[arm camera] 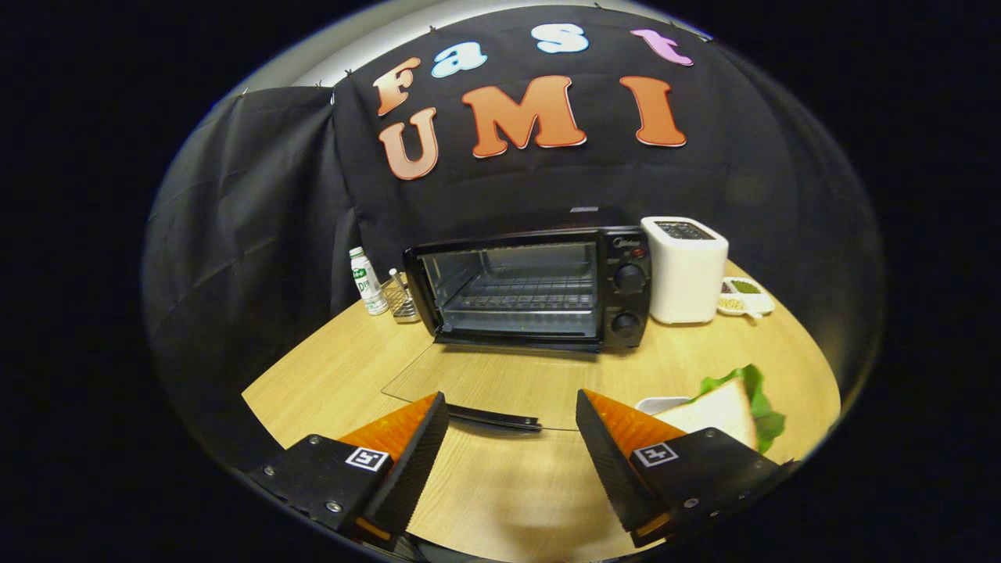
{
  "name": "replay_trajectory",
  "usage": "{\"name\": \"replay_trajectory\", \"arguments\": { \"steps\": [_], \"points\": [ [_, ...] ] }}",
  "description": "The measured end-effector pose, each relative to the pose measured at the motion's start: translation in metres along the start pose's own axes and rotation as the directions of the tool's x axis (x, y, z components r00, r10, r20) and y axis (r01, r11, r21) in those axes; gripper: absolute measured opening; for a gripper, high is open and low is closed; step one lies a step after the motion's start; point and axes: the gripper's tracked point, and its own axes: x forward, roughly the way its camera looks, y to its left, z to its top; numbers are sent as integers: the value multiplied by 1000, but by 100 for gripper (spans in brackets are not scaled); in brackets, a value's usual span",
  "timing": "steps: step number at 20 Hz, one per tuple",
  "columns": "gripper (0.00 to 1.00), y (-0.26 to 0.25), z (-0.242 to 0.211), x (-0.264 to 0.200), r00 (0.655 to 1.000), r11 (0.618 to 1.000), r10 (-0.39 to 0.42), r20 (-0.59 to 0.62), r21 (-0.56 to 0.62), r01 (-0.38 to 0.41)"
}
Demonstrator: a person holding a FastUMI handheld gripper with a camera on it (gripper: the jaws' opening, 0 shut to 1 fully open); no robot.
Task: Open the toaster oven, put the food inside, and close the toaster oven door.
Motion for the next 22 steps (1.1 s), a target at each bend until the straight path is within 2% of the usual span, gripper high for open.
{"name": "replay_trajectory", "arguments": {
  "steps": [5,9,16,18,22],
  "points": [
    [98,-64,18,-31,996,995,-88,-28,36,89],
    [98,-108,9,-34,988,986,-132,-82,87,140],
    [98,-144,-23,-20,980,952,-64,-188,283,117],
    [97,-146,-32,-17,977,943,-24,-214,319,93],
    [95,-153,-50,-7,962,925,4,-273,366,100]
  ]
}}
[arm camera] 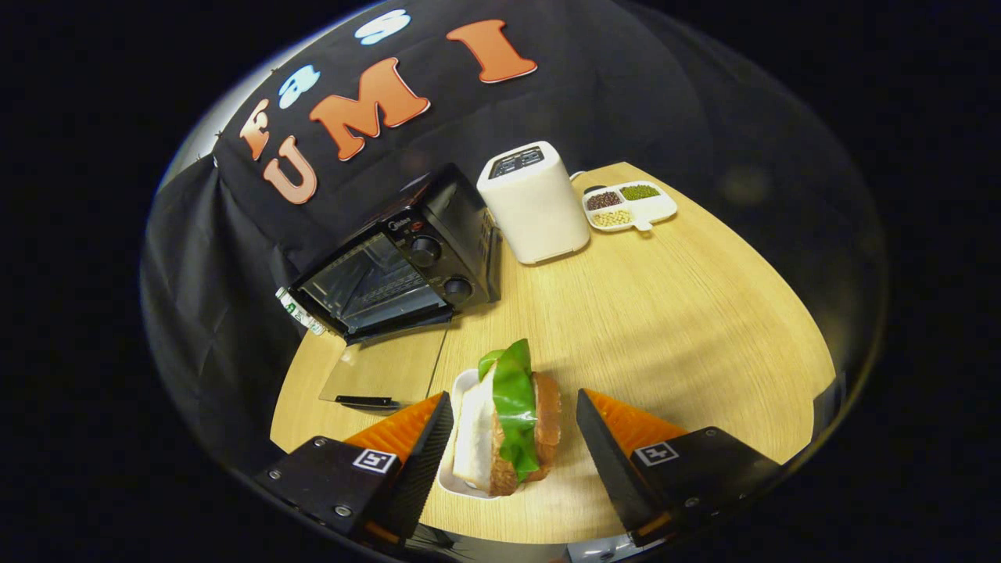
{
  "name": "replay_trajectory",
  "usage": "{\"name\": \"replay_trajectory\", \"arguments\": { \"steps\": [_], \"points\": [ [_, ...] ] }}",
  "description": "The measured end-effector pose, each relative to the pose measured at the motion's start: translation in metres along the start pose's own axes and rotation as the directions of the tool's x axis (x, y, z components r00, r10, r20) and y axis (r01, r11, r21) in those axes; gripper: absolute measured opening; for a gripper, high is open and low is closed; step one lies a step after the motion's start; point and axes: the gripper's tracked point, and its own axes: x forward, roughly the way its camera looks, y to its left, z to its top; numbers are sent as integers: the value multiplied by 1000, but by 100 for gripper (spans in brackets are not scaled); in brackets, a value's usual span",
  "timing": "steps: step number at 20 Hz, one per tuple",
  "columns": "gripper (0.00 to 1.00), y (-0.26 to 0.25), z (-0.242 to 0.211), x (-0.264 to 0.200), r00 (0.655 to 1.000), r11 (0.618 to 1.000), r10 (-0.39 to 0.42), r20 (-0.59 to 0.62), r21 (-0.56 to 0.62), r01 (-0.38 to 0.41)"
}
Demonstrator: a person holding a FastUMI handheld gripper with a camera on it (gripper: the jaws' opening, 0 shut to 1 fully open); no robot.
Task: Open the toaster oven, put the food inside, and close the toaster oven door.
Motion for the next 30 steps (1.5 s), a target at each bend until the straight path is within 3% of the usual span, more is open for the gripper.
{"name": "replay_trajectory", "arguments": {
  "steps": [4,9,11,22,30],
  "points": [
    [76,3,-12,7,997,995,40,-67,91,-34],
    [39,7,-4,2,997,978,65,-48,200,-55],
    [34,6,0,-3,999,978,45,-27,205,-38],
    [31,63,58,-37,977,958,115,180,239,-157],
    [31,146,61,5,952,926,234,200,254,-281]
  ]
}}
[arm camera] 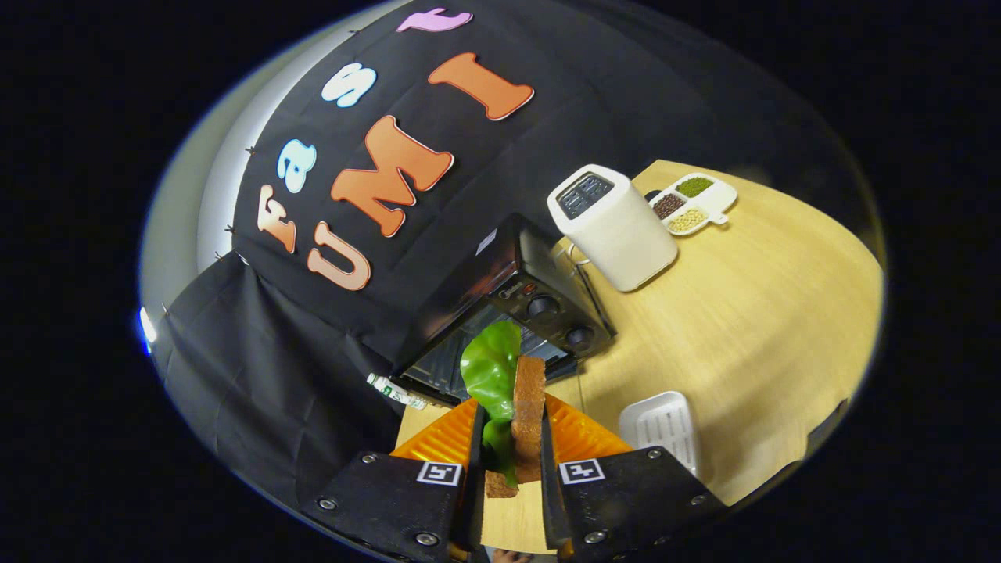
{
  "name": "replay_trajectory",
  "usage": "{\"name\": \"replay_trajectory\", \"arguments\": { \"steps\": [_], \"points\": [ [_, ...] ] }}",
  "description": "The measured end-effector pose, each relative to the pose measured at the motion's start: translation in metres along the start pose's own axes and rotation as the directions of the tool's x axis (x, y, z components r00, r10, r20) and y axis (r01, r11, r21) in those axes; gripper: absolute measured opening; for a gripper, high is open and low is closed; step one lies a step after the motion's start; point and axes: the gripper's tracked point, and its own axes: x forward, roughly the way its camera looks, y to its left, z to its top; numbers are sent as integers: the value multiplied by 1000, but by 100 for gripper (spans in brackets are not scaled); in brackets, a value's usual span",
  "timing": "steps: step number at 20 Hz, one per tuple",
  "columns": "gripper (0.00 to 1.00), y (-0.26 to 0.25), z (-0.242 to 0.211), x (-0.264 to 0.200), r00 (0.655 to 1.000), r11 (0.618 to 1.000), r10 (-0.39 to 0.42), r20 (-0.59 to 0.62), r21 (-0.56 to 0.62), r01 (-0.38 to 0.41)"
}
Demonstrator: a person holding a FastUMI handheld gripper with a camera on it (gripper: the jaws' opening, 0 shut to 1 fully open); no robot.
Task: Open the toaster oven, put the food inside, and close the toaster oven door.
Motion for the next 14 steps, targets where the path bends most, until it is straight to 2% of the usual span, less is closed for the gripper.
{"name": "replay_trajectory", "arguments": {
  "steps": [5,14],
  "points": [
    [31,31,-12,40,999,999,45,7,29,-45],
    [31,60,-21,112,993,984,64,99,161,-80]
  ]
}}
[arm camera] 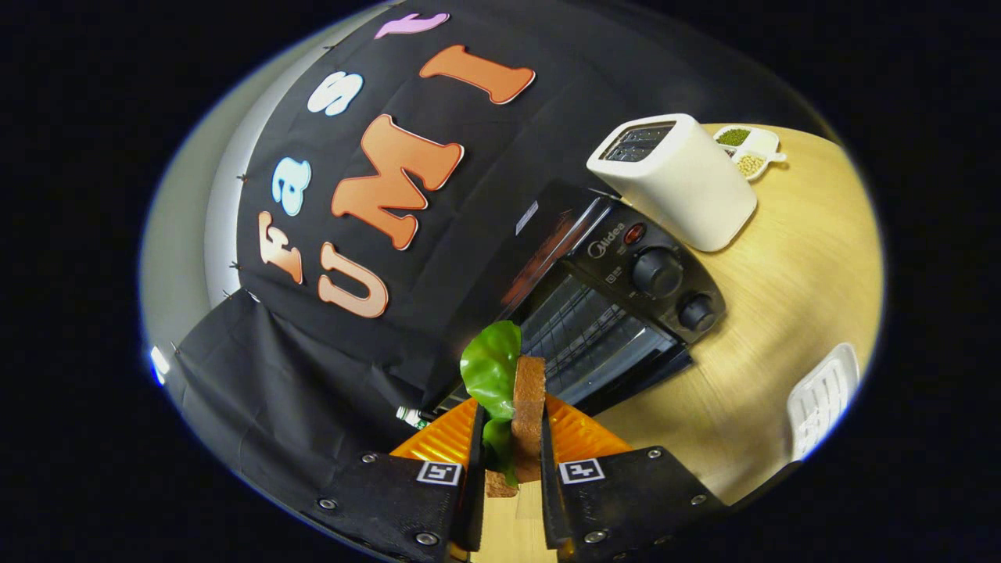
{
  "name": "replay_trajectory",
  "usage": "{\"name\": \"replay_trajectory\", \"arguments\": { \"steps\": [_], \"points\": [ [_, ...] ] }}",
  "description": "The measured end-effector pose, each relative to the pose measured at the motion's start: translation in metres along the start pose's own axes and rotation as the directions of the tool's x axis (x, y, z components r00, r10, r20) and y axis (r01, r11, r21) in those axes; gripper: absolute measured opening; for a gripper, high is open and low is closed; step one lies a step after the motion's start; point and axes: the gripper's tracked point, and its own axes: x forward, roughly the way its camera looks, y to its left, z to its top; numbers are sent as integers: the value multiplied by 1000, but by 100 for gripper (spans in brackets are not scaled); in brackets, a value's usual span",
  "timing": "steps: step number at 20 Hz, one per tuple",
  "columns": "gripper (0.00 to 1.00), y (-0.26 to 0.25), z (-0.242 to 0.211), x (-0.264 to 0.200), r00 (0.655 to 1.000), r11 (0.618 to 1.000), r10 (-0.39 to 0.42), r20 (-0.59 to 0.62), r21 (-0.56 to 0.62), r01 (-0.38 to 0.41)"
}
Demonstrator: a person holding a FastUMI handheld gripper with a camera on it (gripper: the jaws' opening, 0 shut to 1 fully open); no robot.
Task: Open the toaster oven, put the food inside, and close the toaster oven door.
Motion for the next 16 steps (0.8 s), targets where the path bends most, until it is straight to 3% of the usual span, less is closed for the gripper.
{"name": "replay_trajectory", "arguments": {
  "steps": [6,16],
  "points": [
    [31,0,-17,40,999,998,-12,33,65,10],
    [31,-5,-14,88,979,993,-16,202,121,-9]
  ]
}}
